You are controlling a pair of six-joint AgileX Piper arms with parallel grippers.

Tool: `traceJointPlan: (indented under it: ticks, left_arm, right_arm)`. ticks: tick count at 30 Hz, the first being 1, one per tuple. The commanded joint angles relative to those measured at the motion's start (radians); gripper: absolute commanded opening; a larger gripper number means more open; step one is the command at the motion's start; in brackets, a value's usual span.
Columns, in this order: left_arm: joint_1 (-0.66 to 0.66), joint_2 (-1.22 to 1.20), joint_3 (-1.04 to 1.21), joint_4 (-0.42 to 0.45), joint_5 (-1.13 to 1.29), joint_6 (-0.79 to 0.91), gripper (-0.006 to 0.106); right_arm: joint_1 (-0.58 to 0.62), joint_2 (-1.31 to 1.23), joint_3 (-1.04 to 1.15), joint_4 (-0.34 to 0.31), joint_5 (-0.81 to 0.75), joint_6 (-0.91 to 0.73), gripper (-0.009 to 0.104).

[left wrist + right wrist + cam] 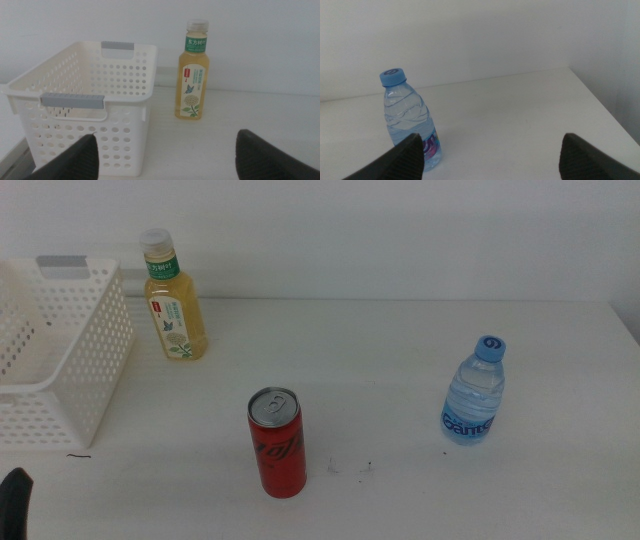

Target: Use arms to grab the bottles and put them into the dustbin to the left of the table.

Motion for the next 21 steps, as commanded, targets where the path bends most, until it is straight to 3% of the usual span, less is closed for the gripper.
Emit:
traceJointPlan:
  ticks: [1,7,14,21]
  left_arm:
    - [-0.002,-0.003,0.001,-0.002,-0.013,-0.004,0.094]
    - [-0.086,0.136,0.001,-0.002,-0.17,-0.004,0.094]
    - [-0.364,0.549,0.001,-0.002,-0.514,-0.004,0.094]
    - [-0.644,0.907,0.001,-0.122,-0.818,0.003,0.094]
  right_arm:
    - [-0.005,-0.005,0.004,-0.003,-0.011,-0.006,0.092]
    - [-0.005,-0.005,0.004,-0.003,-0.011,-0.006,0.092]
    - [-0.005,-0.005,0.004,-0.003,-0.011,-0.006,0.092]
    - [-0.005,-0.005,0.004,-0.003,-0.011,-0.006,0.092]
